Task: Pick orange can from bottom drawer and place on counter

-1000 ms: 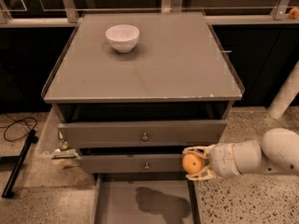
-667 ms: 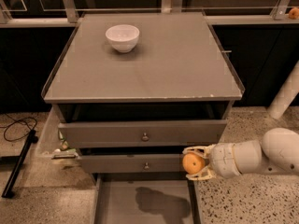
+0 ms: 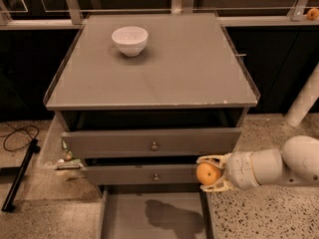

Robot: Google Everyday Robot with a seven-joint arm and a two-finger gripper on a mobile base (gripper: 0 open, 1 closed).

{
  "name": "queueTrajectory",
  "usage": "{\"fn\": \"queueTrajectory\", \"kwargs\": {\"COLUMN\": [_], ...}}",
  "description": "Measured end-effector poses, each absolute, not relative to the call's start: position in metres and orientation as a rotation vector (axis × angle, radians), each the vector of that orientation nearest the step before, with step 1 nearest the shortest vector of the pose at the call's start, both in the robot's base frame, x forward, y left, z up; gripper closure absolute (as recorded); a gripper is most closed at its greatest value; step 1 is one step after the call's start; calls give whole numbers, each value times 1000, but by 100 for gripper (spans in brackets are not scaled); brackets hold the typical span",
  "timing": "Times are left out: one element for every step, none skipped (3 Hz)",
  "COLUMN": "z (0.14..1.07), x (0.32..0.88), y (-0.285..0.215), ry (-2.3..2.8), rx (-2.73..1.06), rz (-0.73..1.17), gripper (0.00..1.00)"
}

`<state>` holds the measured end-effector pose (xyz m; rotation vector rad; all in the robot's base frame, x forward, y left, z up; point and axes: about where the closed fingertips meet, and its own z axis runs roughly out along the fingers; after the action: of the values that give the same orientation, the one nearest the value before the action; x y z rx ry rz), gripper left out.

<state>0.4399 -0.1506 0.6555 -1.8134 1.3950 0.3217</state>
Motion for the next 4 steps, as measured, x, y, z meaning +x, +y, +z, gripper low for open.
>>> {"fn": "queueTrajectory", "kwargs": {"z": [662, 662, 670, 669], "x": [439, 439, 437, 437], "y": [-151, -151, -155, -155], "ry": [1378, 1378, 1375, 1375], "rx": [-1815, -1815, -1813, -1813], "rz": [313, 312, 292, 292], "gripper": [100, 100, 100, 100]}}
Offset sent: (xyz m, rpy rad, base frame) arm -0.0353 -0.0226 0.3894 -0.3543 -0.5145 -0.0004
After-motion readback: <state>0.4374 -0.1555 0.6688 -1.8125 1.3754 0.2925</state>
